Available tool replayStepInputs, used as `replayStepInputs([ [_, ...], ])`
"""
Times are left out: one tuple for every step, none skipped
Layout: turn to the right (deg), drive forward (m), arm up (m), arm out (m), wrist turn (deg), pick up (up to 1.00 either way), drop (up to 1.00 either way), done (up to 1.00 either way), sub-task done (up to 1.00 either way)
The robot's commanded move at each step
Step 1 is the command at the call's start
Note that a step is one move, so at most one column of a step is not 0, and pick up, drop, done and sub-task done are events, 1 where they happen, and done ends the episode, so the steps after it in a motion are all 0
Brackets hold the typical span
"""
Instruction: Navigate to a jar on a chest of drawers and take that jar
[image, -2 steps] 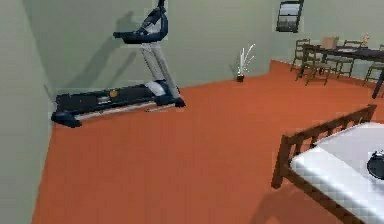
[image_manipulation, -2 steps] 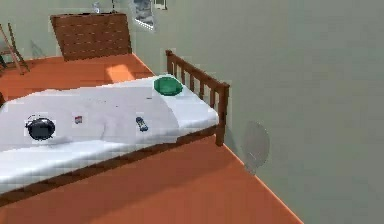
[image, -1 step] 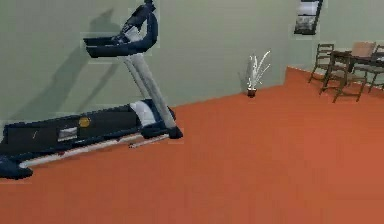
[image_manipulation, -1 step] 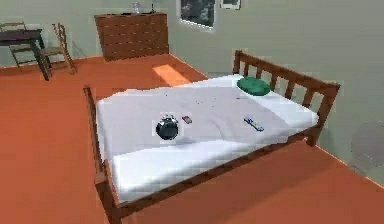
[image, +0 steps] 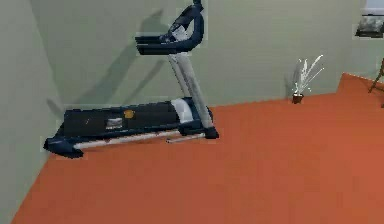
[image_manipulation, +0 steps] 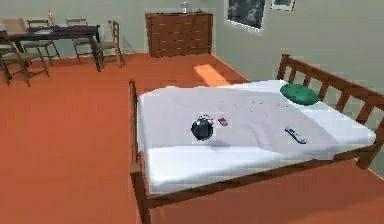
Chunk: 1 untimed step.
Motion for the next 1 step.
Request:
replayStepInputs([
  [0.0, 0.15, 0.00, 0.00, 0.0, 0.00, 0.00, 0.00, 0.00],
])
